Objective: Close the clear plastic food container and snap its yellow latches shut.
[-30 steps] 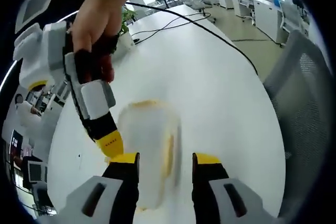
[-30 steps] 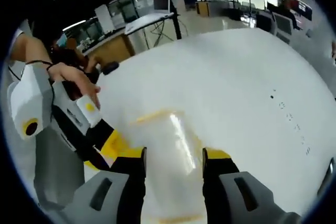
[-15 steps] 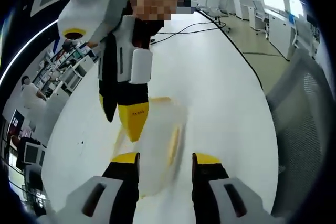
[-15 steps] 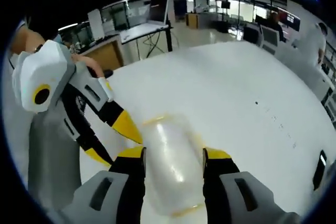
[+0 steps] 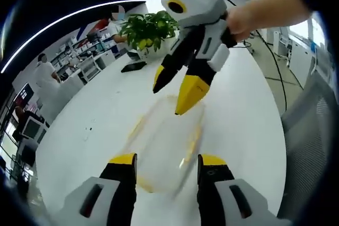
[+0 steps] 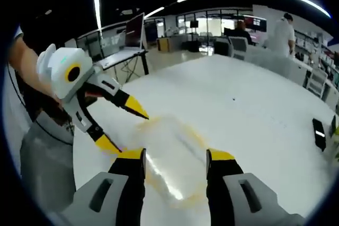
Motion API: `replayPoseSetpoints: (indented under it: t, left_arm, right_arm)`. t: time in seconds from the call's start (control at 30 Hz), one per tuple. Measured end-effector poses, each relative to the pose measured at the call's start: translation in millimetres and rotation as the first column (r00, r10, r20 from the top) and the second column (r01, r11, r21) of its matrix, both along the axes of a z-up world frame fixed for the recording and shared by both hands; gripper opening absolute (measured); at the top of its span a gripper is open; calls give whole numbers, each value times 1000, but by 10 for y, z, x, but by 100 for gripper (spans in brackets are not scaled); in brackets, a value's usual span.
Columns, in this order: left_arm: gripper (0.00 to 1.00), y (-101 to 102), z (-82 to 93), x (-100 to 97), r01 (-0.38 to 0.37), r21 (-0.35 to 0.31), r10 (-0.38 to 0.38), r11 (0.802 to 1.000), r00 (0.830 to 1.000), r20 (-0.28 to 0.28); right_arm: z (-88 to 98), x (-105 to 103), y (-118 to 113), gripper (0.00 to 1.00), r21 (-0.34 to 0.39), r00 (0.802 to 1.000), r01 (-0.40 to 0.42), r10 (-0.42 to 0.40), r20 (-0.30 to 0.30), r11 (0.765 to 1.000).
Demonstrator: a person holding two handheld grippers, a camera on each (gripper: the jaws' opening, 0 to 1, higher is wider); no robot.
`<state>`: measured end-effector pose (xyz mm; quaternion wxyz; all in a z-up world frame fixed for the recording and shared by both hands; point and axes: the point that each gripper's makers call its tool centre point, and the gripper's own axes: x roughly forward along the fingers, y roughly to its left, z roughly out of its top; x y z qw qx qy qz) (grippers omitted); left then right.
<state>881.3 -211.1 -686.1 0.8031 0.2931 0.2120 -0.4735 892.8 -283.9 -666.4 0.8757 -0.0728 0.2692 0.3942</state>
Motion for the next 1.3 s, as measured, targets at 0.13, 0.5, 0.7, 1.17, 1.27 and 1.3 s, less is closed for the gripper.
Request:
replayPoseSetpoints:
  t: [0.13,0.5,0.7,1.17,1.27,1.3]
  left_arm:
    - [43,57,-43,65,-86,-83,83,993,995,-48]
    - [51,367,-174,117,-258,-247,221,934,961,-168]
    - [53,445,-364,110,-291,-208,248,934,946,-209]
    - [47,311,-561,129,-245,-142,210,959,951,-226]
    - [47,305,-574,131,-241,-141,205,960,951,-231]
    - [48,307,-579,136,-239,-139,204,961,952,-228]
  right_arm:
    - [-46,-89,-82,45,11,999,40,-40,27,999]
    - [-421,-295,-251,53,-25,996,93,-92,9,995]
    - [-543,-272,-309,54,-45,994,111,-112,-9,993]
    - [-852,-242,-262,53,-128,997,60,-66,-41,990]
    - [-880,-223,-234,52,-125,997,52,-59,-52,991]
    - [-883,-218,-230,52,-125,997,52,-59,-51,991]
